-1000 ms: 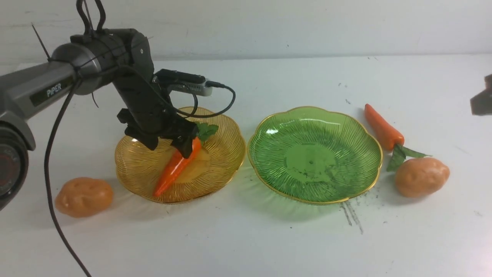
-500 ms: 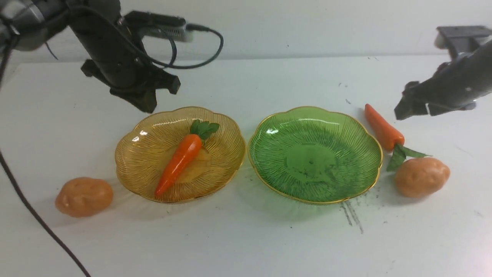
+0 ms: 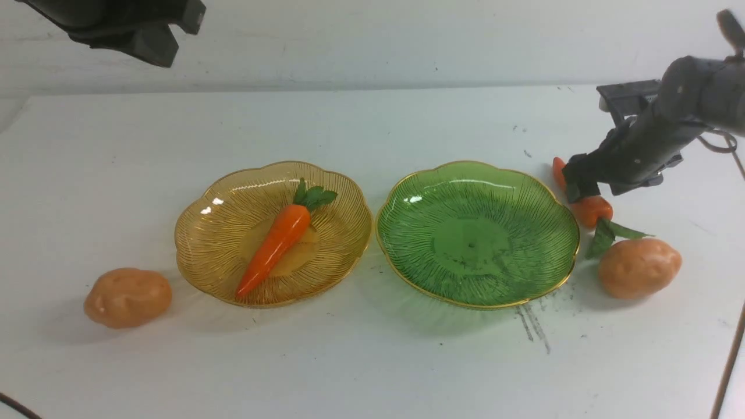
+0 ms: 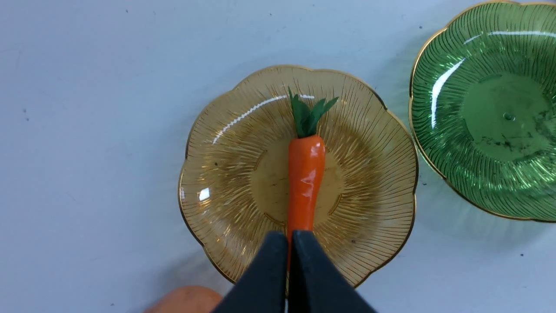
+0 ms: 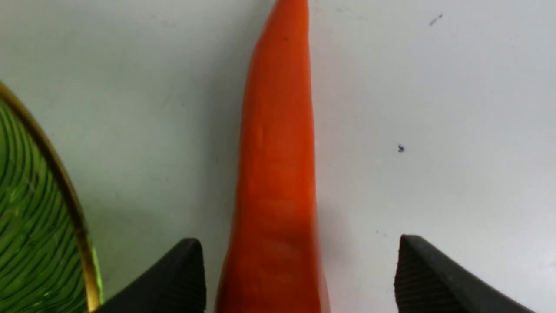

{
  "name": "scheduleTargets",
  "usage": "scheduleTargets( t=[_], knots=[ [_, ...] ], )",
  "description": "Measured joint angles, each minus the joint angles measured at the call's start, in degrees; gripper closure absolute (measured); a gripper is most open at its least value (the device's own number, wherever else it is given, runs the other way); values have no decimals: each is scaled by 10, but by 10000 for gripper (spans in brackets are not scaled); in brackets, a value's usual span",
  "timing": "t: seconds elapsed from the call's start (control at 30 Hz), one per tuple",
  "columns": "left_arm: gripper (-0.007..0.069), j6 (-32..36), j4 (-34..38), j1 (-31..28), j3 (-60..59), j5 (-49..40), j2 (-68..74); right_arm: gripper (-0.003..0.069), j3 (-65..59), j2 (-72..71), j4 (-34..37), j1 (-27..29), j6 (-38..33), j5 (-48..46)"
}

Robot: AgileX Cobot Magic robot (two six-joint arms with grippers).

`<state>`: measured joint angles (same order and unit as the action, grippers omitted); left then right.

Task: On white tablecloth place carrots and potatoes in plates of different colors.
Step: 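Place the carrot on the yellow plate with the right gripper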

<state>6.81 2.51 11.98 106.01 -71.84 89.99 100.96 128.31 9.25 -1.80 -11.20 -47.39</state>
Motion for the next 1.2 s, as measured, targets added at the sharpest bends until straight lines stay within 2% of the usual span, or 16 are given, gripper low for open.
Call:
scheduleTargets(
  t=[0.07, 0.17, 0.27, 0.43, 0.53, 0.57, 0.6, 0.63, 0.77, 0.9, 0.93, 0.97, 1.2],
  knots=[
    [628, 0, 0, 0, 0, -1, -11, 191, 2, 16, 0, 0, 5, 1],
    [628, 0, -1, 0, 0, -2, -19, 347, 5, 24, -7, 0, 8, 9],
    [628, 0, -1, 0, 0, -2, -25, 342, 16, 23, -19, 0, 10, -4],
    [628, -1, -1, 0, 0, -3, -43, 341, 93, -21, -28, 0, 54, -74],
    [628, -5, -1, 0, 0, -3, -44, 341, 132, -66, 52, -9, 56, -103],
    [628, -6, -1, 0, 0, -3, -44, 341, 143, -84, 101, -17, 44, -114],
    [628, -7, -1, 0, 0, -3, -44, 341, 145, -84, 109, -19, 41, -115],
    [628, -12, -1, 0, 0, -3, -44, 341, 152, -102, 172, -44, 14, -127],
    [628, -14, -1, 0, 0, -3, -46, 341, 154, -102, 241, -126, -10, -140],
    [628, -14, -1, 0, 0, -3, -51, 341, 153, -68, 222, -226, -8, -117],
    [628, -14, -1, 0, 0, -3, -51, 341, 153, -66, 220, -230, -8, -111],
    [628, -14, -1, 0, 0, -3, -54, 341, 153, -46, 203, -266, -7, -84],
    [628, -9, -1, 0, 0, -3, -64, 319, 152, 17, 179, -336, 17, 33]
  ],
)
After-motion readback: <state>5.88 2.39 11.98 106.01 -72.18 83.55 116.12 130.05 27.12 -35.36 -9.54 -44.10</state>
